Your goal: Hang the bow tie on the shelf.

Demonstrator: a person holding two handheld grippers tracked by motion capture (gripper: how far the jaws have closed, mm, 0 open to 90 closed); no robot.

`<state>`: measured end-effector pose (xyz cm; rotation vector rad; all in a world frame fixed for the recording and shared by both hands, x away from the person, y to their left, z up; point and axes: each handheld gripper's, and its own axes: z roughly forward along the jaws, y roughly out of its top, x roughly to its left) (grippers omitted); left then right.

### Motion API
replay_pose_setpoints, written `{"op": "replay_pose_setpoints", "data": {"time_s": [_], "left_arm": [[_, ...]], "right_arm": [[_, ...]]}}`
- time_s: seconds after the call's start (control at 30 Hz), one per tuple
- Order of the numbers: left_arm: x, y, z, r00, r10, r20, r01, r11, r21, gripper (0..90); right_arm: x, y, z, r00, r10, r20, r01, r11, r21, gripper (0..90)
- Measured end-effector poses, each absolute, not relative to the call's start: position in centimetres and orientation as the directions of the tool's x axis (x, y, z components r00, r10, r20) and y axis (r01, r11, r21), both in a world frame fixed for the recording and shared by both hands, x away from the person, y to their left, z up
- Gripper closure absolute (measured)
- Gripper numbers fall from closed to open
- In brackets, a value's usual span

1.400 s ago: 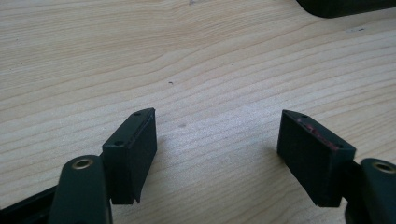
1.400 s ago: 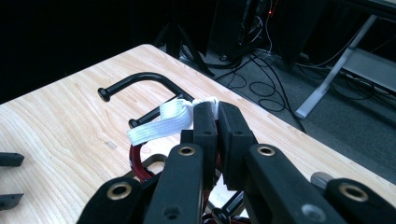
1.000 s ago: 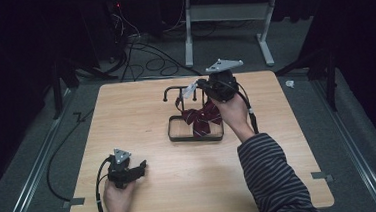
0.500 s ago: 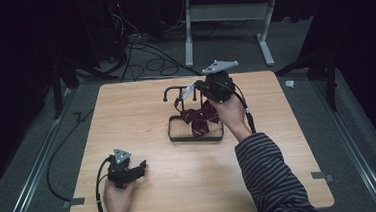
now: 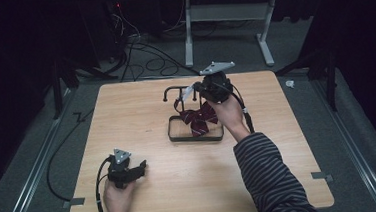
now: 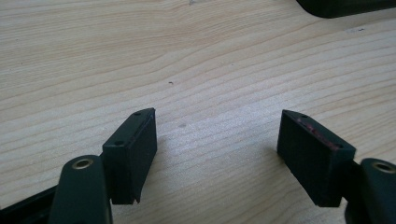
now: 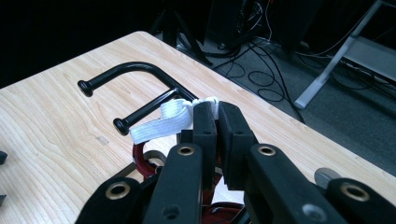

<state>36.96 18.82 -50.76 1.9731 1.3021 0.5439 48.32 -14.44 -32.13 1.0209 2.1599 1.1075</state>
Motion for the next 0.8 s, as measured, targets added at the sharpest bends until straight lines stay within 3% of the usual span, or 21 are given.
{"op": "replay_pose_setpoints", "data": {"time_s": [0.8], "left_arm": [[36.96, 18.89, -50.73, 0.409, 0.912, -0.035, 0.62, -0.249, 0.744, 29.2]], "right_arm": [[47.49, -14.87, -32.17, -0.606, 0.792, -0.071, 0.39, 0.374, 0.841, 81.4]]}}
